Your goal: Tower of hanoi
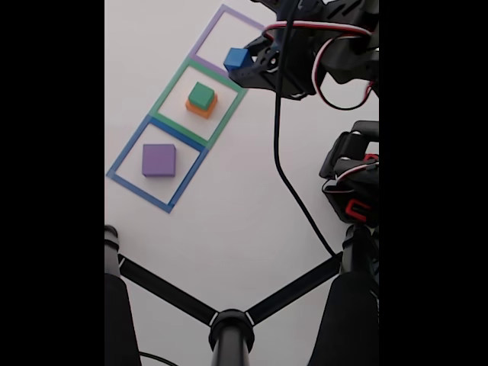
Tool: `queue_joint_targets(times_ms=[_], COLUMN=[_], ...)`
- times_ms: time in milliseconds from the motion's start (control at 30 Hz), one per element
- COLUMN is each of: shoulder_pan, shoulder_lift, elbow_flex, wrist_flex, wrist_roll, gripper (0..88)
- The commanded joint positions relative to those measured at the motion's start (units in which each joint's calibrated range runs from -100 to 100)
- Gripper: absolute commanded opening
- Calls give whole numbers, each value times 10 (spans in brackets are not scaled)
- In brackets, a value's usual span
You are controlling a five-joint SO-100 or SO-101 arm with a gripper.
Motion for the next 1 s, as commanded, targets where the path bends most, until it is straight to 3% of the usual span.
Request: queue_joint_targets(times_ms=[0, 600, 767, 967], shoulder_pan=[-32, -147, -154, -159], shoulder_lift=[-8, -8, -15, -25], elbow_flex=[-71, -31, 130, 379], wrist_flex=[44, 21, -109, -375], wrist_roll=[0, 0, 0, 0], gripper=[1, 1, 1, 1])
